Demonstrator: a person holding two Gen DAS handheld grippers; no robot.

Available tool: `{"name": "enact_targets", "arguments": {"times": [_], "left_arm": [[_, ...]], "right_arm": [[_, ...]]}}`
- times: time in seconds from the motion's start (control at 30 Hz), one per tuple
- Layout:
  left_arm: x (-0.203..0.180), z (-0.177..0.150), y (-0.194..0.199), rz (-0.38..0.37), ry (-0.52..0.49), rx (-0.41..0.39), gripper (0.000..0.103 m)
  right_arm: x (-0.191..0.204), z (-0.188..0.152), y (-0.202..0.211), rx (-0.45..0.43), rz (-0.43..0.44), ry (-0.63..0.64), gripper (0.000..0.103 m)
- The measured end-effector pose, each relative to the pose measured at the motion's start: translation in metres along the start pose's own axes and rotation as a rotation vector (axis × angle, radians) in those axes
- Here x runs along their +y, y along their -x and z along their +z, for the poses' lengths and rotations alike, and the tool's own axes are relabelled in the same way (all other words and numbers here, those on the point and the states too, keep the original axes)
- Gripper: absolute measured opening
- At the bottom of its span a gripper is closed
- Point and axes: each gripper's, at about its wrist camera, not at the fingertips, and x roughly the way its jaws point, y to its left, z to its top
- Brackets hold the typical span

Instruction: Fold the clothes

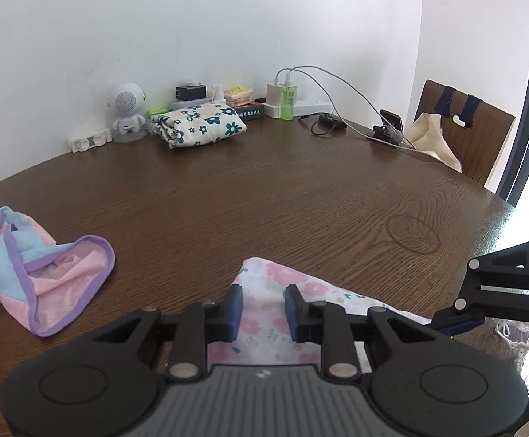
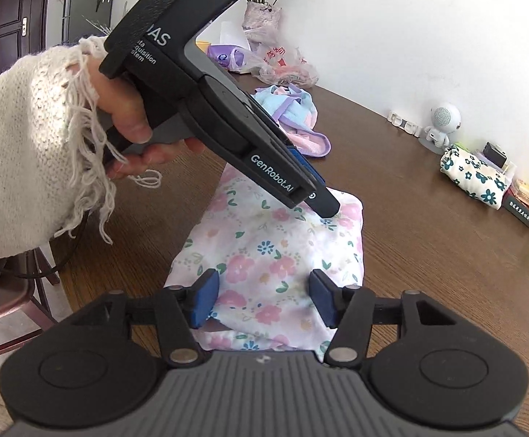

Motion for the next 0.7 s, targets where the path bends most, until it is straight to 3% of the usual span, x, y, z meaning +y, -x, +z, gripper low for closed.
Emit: {"name": "enact_targets", "arguments": {"times": [0.07, 0.13, 0.2, 0.23, 0.47, 0.6, 0.67, 0.7], "left_arm": [[0.003, 0.004, 0.014, 0.002, 0.009, -0.028, 0.035], [0.011, 0.010, 0.030, 0.009, 0.043, -0.054, 0.065], [0.023, 0.012, 0.038, -0.003, 0.068, -0.043, 0.087], [0.029, 0.013, 0.039, -0.016, 0.077, -0.030, 0.092], [0.062, 0.009, 0.011, -0.158, 0.130, 0.121, 0.092], [0.071, 0.005, -0.005, -0.253, 0.169, 0.158, 0.090], [0.075, 0.001, -0.012, -0.262, 0.180, 0.192, 0.081], [0.076, -0.001, -0.015, -0.265, 0.190, 0.211, 0.072]], "right_arm": [[-0.010, 0.002, 0.012, -0.029, 0.015, -0.072, 0.056], [-0.024, 0.004, 0.028, -0.066, 0.031, -0.173, 0.058], [-0.041, 0.002, 0.043, -0.088, 0.051, -0.299, 0.077], [-0.049, -0.001, 0.047, -0.079, 0.067, -0.367, 0.080], [-0.085, -0.045, 0.040, 0.023, 0.133, -0.807, 0.080], [-0.086, -0.061, 0.025, 0.033, 0.187, -0.959, 0.080], [-0.082, -0.063, 0.017, 0.036, 0.212, -0.992, 0.079], [-0.080, -0.063, 0.013, 0.038, 0.222, -1.006, 0.077]]}}
